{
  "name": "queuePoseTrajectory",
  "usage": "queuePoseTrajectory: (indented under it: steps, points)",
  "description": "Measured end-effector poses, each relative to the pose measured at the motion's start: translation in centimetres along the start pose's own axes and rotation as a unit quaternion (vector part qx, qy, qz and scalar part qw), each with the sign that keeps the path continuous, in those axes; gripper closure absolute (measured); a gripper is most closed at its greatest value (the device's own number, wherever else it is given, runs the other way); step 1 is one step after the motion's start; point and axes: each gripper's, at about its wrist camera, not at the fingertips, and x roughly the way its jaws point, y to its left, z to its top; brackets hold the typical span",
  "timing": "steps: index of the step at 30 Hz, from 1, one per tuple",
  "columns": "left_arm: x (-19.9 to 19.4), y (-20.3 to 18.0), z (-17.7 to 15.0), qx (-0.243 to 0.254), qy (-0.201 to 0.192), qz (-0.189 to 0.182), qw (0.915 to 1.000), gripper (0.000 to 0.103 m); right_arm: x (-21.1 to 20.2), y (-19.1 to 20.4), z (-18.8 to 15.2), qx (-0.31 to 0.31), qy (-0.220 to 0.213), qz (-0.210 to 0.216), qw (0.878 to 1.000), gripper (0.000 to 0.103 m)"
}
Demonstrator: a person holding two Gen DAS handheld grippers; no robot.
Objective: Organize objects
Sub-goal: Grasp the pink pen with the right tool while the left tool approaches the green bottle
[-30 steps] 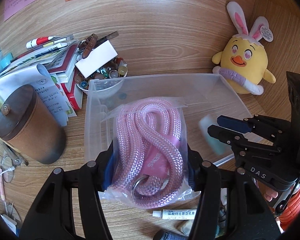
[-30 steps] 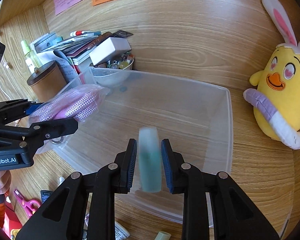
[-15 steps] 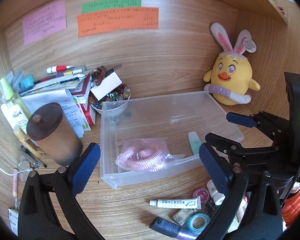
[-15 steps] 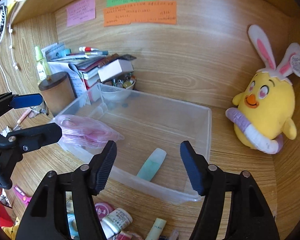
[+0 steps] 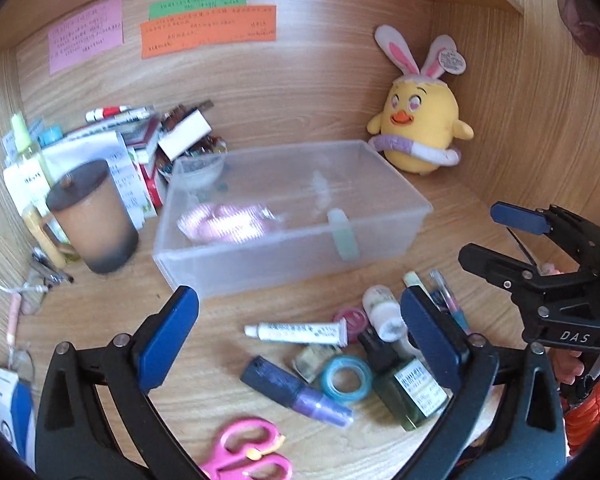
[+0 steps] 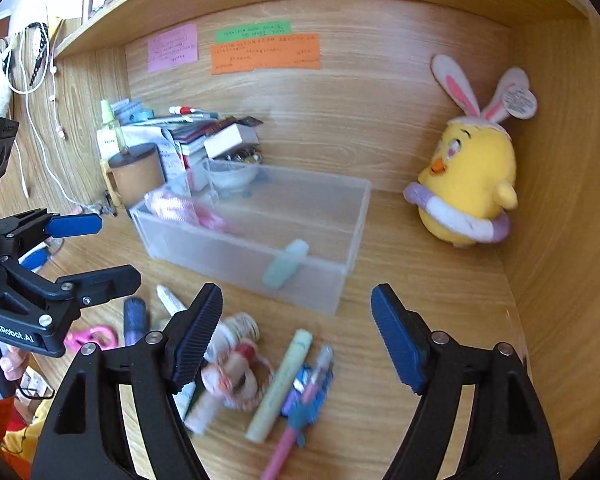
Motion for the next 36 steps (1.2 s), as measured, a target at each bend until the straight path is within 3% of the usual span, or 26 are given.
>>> queuePoseTrajectory:
  steps: [10, 14, 17, 27, 36]
  points:
    - [1.0, -3.4, -4.0, -0.013, 0.022, -0.022, 0.9994, 0.001, 0.3, -2.1, -6.1, 0.052, 0.056, -0.016, 0.997, 0.029]
    - [1.4, -4.7, -4.9, -0.004, 0.036, -0.029, 0.9989, 0.027, 0.5, -2.3, -7.7, 0.068, 0.072, -0.004, 0.995, 0.03]
    - [1.9, -5.0, -5.5, -0.013, 0.048, -0.036, 0.9981, 0.035, 1.0, -2.1, -8.6, 0.071, 0.085, 0.005, 0.994, 0.044]
    - [1.1, -5.1, -6.5, 0.001, 0.033, -0.028, 0.9991, 0.044, 1.6, -1.8, -8.8, 0.065, 0.087, 0.007, 0.994, 0.086]
    - [1.8, -5.7, -7.2, 0.006, 0.059, -0.041, 0.9974, 0.05, 2.2, -2.2, -8.4, 0.062, 0.091, 0.005, 0.994, 0.087]
